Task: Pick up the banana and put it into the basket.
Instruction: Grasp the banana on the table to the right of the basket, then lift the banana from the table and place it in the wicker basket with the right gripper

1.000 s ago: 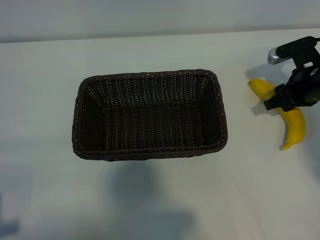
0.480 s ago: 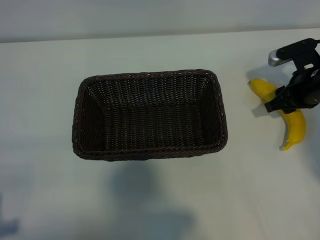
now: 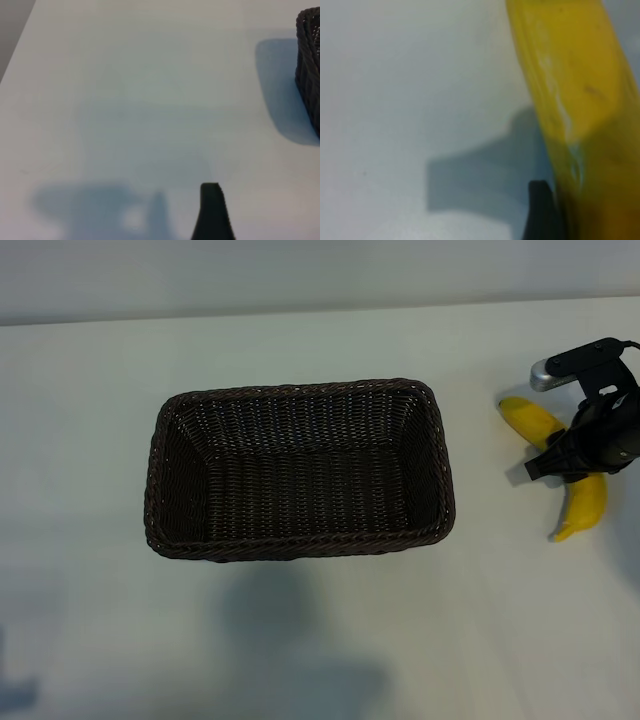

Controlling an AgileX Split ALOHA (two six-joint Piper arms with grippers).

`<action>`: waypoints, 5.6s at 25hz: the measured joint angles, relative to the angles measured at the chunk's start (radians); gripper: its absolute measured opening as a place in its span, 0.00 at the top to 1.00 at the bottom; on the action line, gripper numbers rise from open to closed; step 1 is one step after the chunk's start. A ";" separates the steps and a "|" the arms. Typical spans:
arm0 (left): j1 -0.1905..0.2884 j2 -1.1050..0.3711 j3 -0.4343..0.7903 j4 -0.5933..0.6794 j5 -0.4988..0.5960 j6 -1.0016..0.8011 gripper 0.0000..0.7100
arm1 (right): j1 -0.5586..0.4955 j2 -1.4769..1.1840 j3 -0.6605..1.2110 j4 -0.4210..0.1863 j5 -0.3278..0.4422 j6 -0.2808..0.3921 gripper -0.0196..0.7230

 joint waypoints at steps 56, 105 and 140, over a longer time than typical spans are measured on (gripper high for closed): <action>0.000 0.000 0.000 0.000 0.000 0.001 0.24 | 0.615 -0.316 -0.004 -0.023 -0.316 -0.129 0.40; 0.000 0.000 0.000 0.000 0.000 0.001 0.24 | 0.661 -0.016 -0.007 -0.234 -0.535 -0.195 0.30; 0.000 0.000 0.000 0.000 0.000 0.001 0.24 | 0.623 -0.203 -0.007 0.031 -0.488 -0.272 0.33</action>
